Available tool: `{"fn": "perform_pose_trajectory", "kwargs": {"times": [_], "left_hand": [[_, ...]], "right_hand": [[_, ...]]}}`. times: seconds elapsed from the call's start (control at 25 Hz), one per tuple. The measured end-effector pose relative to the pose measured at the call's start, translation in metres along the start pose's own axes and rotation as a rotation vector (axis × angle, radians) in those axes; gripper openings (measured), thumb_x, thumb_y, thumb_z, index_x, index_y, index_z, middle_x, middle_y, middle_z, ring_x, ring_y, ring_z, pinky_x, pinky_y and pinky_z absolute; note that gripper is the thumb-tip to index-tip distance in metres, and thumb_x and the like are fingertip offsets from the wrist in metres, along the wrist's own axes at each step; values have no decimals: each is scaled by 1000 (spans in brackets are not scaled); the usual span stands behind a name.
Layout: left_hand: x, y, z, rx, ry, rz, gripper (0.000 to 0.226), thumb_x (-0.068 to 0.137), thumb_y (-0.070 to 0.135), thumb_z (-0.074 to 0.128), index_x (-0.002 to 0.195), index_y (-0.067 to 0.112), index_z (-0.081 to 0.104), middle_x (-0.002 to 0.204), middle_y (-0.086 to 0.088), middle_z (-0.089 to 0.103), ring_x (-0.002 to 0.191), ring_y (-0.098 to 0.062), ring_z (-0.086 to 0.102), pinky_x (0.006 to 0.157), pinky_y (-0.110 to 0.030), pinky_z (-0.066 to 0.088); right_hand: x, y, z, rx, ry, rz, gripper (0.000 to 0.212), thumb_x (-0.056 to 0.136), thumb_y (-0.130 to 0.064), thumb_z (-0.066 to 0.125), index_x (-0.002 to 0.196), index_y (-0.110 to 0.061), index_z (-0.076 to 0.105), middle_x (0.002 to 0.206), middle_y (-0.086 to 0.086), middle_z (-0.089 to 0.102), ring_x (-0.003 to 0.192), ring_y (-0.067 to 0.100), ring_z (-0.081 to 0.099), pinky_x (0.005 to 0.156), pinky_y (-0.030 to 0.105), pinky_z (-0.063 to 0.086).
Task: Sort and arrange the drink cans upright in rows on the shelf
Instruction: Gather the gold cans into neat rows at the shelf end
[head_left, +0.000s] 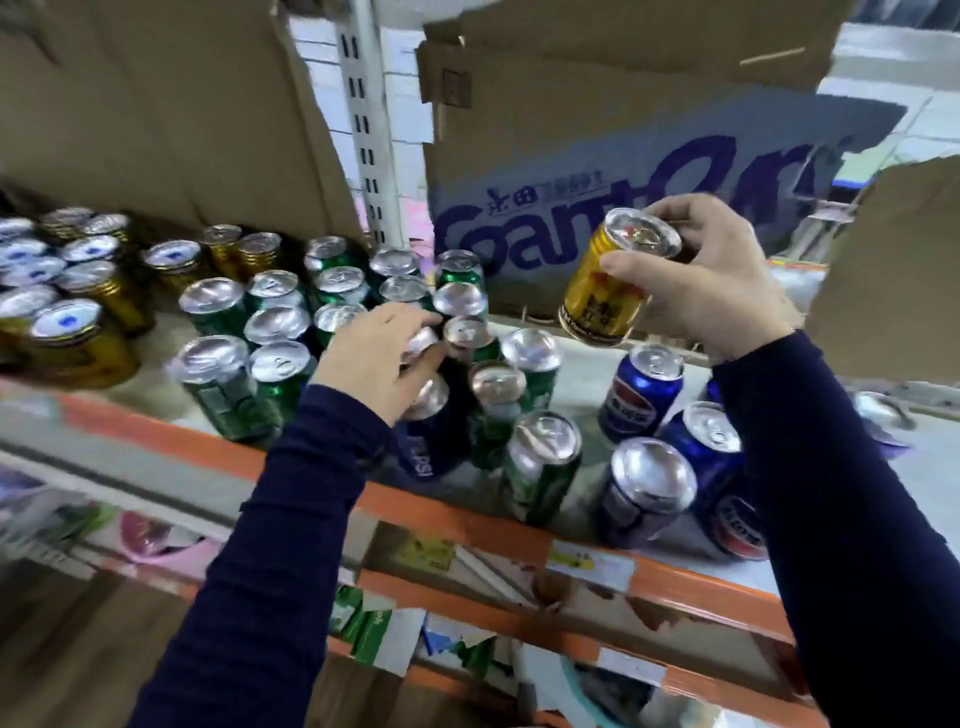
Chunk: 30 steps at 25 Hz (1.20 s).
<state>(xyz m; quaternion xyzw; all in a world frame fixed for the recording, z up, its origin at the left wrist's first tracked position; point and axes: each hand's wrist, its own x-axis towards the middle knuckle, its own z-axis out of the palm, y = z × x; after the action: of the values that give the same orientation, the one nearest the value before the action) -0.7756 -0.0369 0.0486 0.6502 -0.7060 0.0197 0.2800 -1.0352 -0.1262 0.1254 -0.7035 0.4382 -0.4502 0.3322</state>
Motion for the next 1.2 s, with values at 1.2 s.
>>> {"fn": "perform_pose_trajectory", "kwargs": {"times": [1.2], "left_hand": [[-91,-476,-201,98,89,-167,45,87,41,41,113,11,63,107,-9,65,97,-28,61,82,-41,51]], "right_hand": [[49,-160,540,195,-41,-73,50,66,-42,74,106,-14,67,97,-2,70,85,4,64,76,24,51]]}}
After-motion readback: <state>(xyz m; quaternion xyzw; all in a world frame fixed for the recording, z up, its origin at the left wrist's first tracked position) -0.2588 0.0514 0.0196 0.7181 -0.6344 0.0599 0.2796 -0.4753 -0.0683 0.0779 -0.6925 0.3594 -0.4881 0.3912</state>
